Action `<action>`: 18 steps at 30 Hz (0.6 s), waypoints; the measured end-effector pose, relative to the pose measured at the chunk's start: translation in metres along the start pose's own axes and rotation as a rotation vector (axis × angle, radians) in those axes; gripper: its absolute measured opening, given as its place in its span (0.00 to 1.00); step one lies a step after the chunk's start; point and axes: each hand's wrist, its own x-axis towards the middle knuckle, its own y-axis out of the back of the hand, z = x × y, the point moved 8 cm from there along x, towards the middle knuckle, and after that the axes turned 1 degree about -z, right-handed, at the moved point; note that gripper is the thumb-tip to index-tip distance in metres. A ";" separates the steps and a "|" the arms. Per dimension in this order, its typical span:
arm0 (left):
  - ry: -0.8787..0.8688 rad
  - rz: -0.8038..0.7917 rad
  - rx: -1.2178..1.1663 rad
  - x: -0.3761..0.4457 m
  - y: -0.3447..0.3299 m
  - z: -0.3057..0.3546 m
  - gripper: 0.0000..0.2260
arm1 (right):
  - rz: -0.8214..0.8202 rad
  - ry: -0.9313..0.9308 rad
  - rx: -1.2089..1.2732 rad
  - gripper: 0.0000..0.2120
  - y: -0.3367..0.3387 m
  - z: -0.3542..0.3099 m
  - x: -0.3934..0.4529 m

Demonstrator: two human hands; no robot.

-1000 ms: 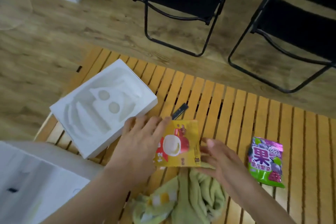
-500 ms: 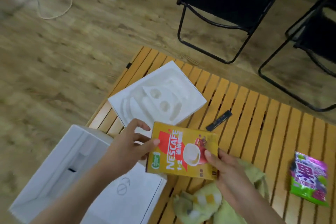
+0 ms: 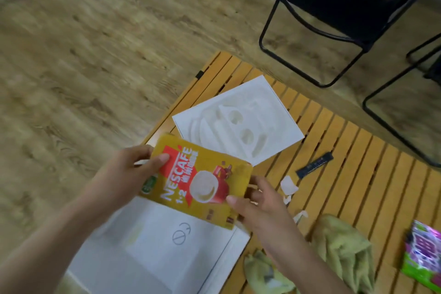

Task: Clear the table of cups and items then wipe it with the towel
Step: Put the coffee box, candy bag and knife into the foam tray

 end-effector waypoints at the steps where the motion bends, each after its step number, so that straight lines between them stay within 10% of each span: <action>1: 0.002 0.029 0.000 0.002 0.013 -0.007 0.12 | -0.028 -0.004 -0.052 0.19 -0.010 -0.002 0.001; 7: -0.010 0.186 -0.004 0.017 0.043 -0.011 0.26 | 0.010 -0.022 -0.083 0.11 -0.034 -0.018 0.023; 14: 0.134 0.285 -0.503 0.067 -0.032 0.036 0.10 | 0.271 0.096 -0.072 0.06 0.026 -0.070 0.047; 18: 0.239 0.255 -0.746 0.072 -0.106 0.052 0.09 | 0.501 0.202 -0.580 0.07 0.069 -0.081 0.059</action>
